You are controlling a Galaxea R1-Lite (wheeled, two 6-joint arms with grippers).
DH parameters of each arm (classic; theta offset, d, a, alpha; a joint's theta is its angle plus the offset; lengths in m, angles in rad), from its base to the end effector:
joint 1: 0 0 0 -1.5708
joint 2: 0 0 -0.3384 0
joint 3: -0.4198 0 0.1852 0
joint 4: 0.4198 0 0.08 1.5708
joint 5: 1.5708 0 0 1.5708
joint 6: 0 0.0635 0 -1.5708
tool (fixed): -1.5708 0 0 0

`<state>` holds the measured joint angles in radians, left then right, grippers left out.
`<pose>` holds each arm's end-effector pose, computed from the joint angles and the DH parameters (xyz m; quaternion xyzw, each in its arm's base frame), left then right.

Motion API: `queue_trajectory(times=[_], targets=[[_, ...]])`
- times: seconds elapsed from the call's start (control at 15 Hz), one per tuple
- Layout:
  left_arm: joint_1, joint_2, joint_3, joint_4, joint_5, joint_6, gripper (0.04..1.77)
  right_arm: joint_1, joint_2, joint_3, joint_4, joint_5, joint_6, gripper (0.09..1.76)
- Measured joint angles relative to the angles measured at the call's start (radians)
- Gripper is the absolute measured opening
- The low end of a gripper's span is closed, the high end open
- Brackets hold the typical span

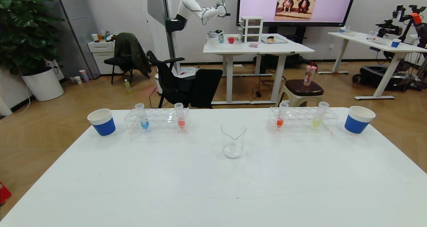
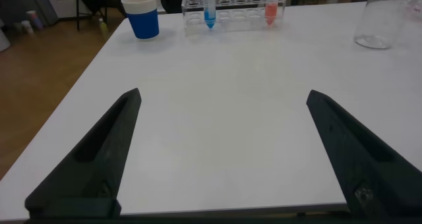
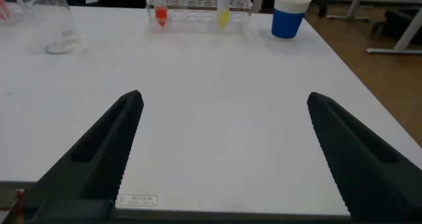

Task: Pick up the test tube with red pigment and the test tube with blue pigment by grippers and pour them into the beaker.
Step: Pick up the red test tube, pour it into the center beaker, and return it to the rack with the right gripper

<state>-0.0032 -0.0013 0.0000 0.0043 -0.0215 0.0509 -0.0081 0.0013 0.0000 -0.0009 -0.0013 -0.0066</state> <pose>-0.0259 -0.0013 0.0748 0.0254 0.0012 -0.0124 0.9996 -0.0257 0.0001 0.0756 -0.0033 0.0002 -0.0047 1.0000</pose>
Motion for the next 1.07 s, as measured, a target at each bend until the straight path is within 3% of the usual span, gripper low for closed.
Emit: queue_trajectory(times=[0.33,0.67,1.07], targets=[[0.000,0.000,0.000,0.000,0.000,0.000,1.75,0.000,0.012,-0.067,0.007,-0.018,-0.002,1.74],[0.000,0.000,0.000,0.000,0.000,0.000,1.75,0.013,0.160,-0.219,-0.037,-0.016,0.000,1.74],[0.000,0.000,0.000,0.000,0.000,0.000,1.75,0.023,0.560,-0.293,-0.388,-0.004,0.000,1.74]])
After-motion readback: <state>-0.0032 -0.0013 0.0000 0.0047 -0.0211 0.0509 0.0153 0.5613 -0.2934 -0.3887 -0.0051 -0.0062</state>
